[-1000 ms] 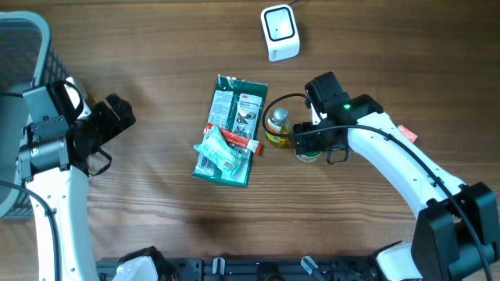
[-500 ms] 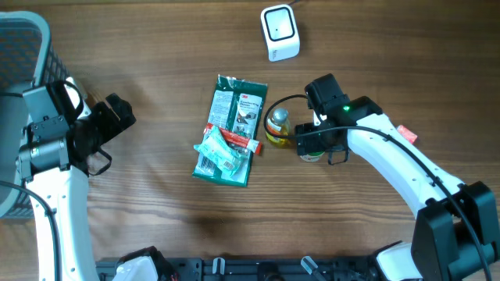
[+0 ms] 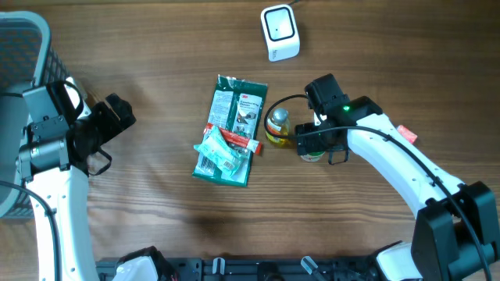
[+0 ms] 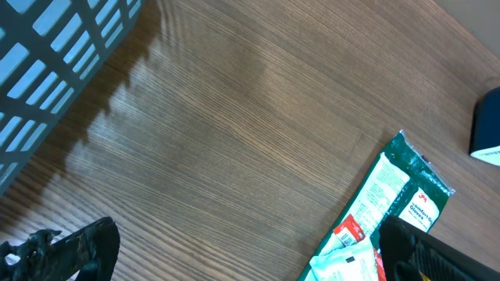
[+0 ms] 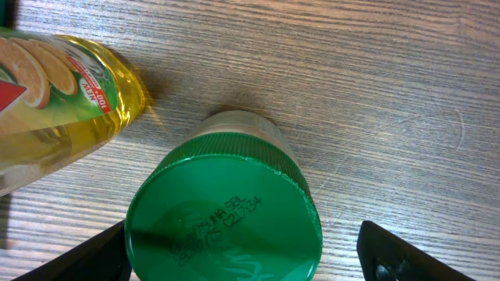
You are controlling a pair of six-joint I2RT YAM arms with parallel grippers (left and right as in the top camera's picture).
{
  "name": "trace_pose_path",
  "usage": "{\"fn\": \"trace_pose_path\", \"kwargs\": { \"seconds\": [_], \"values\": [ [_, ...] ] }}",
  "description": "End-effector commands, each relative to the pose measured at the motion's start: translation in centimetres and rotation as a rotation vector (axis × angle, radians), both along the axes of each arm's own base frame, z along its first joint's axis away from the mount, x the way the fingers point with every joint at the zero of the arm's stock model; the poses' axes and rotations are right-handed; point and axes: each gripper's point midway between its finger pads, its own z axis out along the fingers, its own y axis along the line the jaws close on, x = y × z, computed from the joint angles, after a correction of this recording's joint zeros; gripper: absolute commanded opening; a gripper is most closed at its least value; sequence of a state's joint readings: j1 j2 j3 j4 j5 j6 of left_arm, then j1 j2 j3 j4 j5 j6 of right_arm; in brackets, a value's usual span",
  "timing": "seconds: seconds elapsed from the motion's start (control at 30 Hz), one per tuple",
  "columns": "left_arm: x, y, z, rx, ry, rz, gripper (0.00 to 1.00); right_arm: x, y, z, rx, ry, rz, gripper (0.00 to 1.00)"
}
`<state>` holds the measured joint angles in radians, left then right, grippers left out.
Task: Scan the item barcode
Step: 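Lower the right gripper and grasp the green-lidded jar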
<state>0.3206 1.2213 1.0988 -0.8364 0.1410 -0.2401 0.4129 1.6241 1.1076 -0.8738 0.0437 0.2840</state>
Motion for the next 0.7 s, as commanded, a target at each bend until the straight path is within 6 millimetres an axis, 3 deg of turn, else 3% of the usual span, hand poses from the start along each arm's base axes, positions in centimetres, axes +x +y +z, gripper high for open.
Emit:
{"fn": "trace_pose_path", "kwargs": {
  "seconds": [0.0, 0.3, 0.43, 0.6, 0.67],
  "values": [
    [0.1, -0.3, 0.1, 0.004, -0.006, -0.026, 1.0, -0.2, -0.5, -0.5, -0.028, 0.006, -0.009, 0.9],
    [0.1, -0.3, 0.1, 0.005, -0.006, -0.026, 1.0, -0.1, -0.5, -0.4, -0.03, 0.001, -0.009, 0.9],
    [0.1, -0.3, 0.1, 0.004, -0.006, -0.026, 1.0, 1.4, -0.2, 1.9, 0.018, -0.021, -0.032, 0.91],
    [0.1, -0.3, 0.1, 0.005, -0.006, -0.026, 1.0, 0.1, 0.4, -0.2, 0.075, 0.023, -0.051, 0.92],
    [0.1, -0.3, 0.1, 0.005, -0.006, -0.026, 1.0, -0.4, 0.5, -0.7, 0.106, 0.053, -0.18, 0.92]
  ]
}}
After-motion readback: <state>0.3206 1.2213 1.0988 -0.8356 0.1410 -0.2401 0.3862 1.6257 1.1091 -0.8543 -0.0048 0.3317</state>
